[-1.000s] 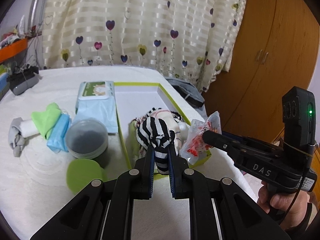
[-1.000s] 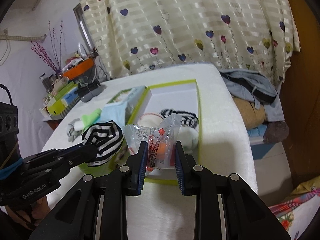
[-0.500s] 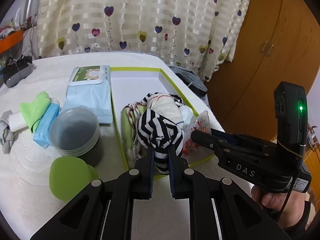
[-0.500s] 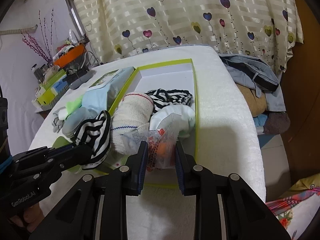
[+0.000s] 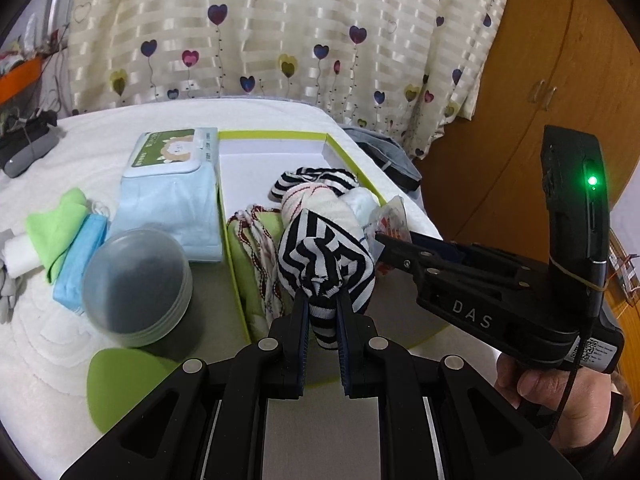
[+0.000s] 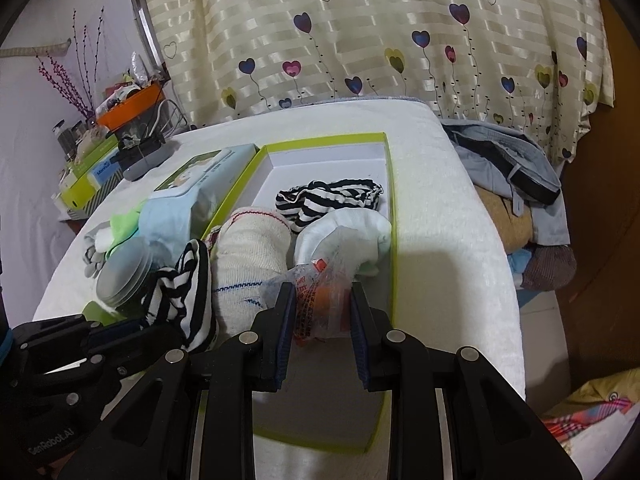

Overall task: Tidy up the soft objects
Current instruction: 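Release bag into box with right tool while left tool releases striped sock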

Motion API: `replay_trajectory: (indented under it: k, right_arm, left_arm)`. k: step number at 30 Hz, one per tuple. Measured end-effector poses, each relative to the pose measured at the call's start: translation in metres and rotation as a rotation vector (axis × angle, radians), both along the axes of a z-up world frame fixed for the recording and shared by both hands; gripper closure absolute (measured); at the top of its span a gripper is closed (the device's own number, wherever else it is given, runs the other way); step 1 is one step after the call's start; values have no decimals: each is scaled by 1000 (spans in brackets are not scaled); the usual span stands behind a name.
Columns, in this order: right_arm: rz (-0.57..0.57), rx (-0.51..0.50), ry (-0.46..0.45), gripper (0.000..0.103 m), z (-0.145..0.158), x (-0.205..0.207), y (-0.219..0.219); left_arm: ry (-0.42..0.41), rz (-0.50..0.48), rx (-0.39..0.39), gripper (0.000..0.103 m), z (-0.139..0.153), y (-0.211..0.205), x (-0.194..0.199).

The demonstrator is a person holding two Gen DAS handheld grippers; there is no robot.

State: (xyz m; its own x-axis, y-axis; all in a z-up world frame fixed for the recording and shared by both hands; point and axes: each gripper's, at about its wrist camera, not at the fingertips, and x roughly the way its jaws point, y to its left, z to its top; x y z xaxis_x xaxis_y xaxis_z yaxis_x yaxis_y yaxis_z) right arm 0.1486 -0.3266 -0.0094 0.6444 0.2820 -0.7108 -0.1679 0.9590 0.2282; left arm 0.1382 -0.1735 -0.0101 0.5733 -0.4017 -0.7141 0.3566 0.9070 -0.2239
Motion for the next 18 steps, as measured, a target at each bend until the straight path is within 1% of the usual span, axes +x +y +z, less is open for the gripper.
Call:
replay_trajectory:
  k: [4,8,12,18]
  right_arm:
    - [4,-8,0,75,0,4,-1]
    - [-10,-52,-8,66,2,3,-1]
    - [-15,-51,-23,58,7,-5,-5]
    - [-15,-50,-37,57,11,-19,-6]
  left_arm:
    - [13,4,9,91,-6,-5,8]
    - [17,1,15,91,-8,-9,12]
    - [21,-4,2,91,-7,-6,8]
    - [18,-6,-11,90,-3,0,-3]
